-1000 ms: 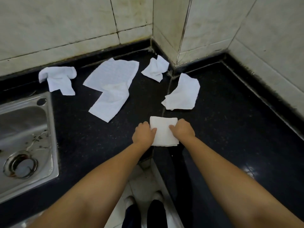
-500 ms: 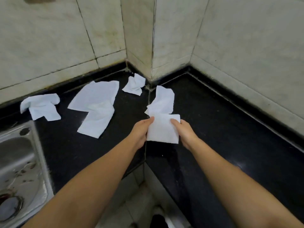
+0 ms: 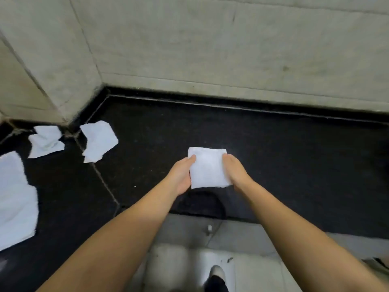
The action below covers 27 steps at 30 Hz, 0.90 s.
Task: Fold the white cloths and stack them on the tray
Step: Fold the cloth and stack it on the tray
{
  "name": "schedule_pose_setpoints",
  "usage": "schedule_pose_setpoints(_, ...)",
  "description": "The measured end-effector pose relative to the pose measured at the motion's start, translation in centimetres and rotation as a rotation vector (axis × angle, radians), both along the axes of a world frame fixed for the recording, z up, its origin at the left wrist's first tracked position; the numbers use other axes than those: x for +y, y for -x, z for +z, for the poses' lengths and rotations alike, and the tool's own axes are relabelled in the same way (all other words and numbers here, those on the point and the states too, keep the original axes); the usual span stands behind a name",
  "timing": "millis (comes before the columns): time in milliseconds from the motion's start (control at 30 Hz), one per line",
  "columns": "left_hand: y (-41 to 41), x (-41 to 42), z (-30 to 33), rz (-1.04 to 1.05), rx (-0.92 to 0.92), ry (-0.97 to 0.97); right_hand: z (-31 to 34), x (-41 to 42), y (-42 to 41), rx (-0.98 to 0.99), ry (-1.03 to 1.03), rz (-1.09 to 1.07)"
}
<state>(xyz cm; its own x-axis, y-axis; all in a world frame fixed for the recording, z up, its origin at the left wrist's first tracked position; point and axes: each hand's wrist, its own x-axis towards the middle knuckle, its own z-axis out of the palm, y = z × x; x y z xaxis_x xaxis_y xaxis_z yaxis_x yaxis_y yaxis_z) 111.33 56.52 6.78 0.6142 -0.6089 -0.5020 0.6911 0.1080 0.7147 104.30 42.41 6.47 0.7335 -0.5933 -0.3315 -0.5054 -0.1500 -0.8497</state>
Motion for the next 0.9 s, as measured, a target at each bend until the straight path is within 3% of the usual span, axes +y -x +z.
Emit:
schedule_pose_setpoints(200,9.9,-12.0,1.8,-0.279,-0.011,0.005,1.9,-8.6,14.0,-0.089,0.021,-0.35)
schedule_pose_setpoints(400,24.5,-24.4,1.7,-0.393,-0.391,-0.153,3.6,-16.7,30.3,-0.144,0.156,-0.616)
schedule_pose_setpoints(500,32.6,-30.1,1.9,-0.405,-0.598,-0.134,4.3,-21.1,38.5,-0.154,0.212,-0.683)
schedule_pose_setpoints(700,47.5,-39.8,4.0,-0.448,-0.764,-0.065,5.6,-29.9,53.0,-0.133,0.341,-0.782)
schedule_pose_setpoints(900,54.3,-49.3,5.3,-0.483,-0.894,-0.036,6.8,-38.9,60.1,-0.124,0.377,-0.832)
